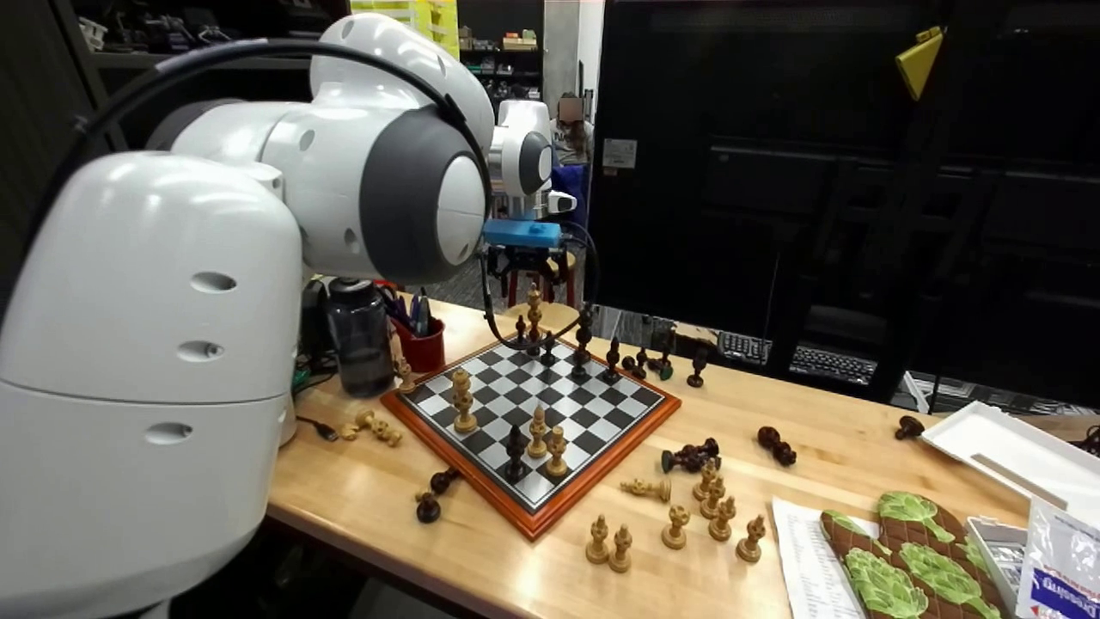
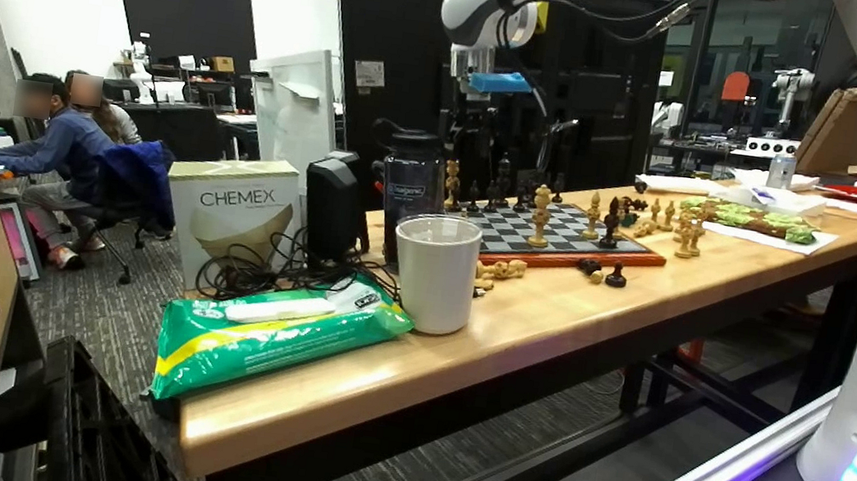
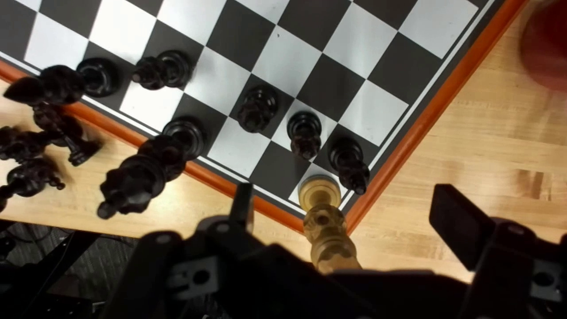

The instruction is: Move one chess piece to the lower part of the chess board

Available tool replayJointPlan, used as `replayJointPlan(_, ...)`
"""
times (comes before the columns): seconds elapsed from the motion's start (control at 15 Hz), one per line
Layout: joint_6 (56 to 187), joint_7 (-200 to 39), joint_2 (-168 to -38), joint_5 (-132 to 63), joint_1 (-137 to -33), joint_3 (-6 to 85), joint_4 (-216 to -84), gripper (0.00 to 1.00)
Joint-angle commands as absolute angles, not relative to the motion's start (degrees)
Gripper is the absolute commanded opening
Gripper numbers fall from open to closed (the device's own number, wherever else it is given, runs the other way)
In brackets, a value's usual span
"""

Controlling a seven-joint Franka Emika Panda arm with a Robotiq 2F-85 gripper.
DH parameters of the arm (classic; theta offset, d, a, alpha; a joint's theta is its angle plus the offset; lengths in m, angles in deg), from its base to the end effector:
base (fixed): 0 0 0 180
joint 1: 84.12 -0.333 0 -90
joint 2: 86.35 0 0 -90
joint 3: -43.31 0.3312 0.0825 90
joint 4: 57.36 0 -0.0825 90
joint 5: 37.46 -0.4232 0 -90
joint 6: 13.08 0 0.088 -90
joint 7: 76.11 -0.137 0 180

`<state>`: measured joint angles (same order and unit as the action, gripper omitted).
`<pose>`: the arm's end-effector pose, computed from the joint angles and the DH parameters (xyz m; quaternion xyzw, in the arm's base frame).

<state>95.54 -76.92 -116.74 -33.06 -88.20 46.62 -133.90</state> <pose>0.7553 0.0821 0.3989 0.9975 0.0649 0.0167 0.0209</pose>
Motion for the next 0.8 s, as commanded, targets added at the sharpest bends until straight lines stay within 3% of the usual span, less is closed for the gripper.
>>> replayJointPlan(0.0, 93.95, -75.93, -119.40, -33.96, -88.48, 46.45, -130.03, 1.00)
replayJointPlan(0.73, 93.34, -71.66, -126.31, -33.97, -88.61, 46.98, -120.52, 1.00)
